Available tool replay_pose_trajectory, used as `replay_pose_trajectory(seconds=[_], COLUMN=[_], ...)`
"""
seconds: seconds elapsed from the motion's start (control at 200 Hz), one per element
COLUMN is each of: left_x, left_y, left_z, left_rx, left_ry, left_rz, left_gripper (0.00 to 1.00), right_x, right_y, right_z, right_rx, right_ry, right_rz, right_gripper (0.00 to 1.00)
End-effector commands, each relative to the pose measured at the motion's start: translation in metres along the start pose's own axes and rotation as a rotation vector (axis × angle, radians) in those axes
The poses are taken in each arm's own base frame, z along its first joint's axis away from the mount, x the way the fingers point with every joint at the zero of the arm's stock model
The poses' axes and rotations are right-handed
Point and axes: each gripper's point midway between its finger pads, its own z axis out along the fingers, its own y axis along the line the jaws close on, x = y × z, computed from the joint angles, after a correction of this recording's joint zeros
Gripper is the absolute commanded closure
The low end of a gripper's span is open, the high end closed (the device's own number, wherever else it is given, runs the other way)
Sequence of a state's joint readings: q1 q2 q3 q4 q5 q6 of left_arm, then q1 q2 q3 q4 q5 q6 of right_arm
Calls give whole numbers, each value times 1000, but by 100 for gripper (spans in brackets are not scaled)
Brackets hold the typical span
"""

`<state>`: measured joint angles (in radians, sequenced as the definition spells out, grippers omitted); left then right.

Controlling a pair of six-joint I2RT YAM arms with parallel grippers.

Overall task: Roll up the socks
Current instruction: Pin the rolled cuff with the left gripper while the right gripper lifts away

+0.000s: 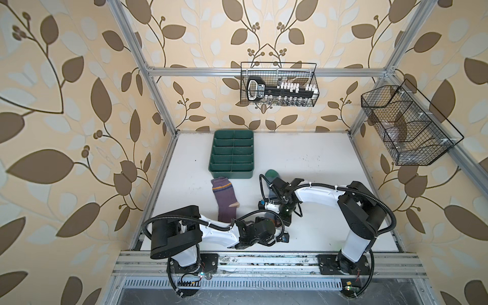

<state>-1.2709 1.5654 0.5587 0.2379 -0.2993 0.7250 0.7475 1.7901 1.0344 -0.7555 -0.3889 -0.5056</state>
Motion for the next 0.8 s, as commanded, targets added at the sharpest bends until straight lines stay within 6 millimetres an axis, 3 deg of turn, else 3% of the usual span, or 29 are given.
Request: replay_pose_trajectory(seconds=[0.0, 0.115, 0.235, 0.48, 0.675, 0.795], left_x=[-2, 1, 1, 0, -8, -10], left_y=[-1, -3, -3, -10, -18, -21], left_z=[4, 6, 7, -1, -12, -16], left_rx=[-5, 0, 4, 91, 200, 274], left_ry=[8, 21, 37, 63, 45, 55], left_rz=[-24, -35, -52, -100, -158, -199], left_gripper=[86, 100, 100, 100, 100, 100], right_x=[21, 18, 13, 9, -5, -7], right_y=[-20, -19, -20, -40, -49, -69], right_z=[16, 11, 2, -32, -87, -150], right_rx=[69, 79, 106, 309, 440, 620], right_ry=[80, 53, 15, -71, -293, -500], right_rz=[2, -1, -5, -11, 23, 112], right_gripper=[100, 100, 97, 67, 58, 58])
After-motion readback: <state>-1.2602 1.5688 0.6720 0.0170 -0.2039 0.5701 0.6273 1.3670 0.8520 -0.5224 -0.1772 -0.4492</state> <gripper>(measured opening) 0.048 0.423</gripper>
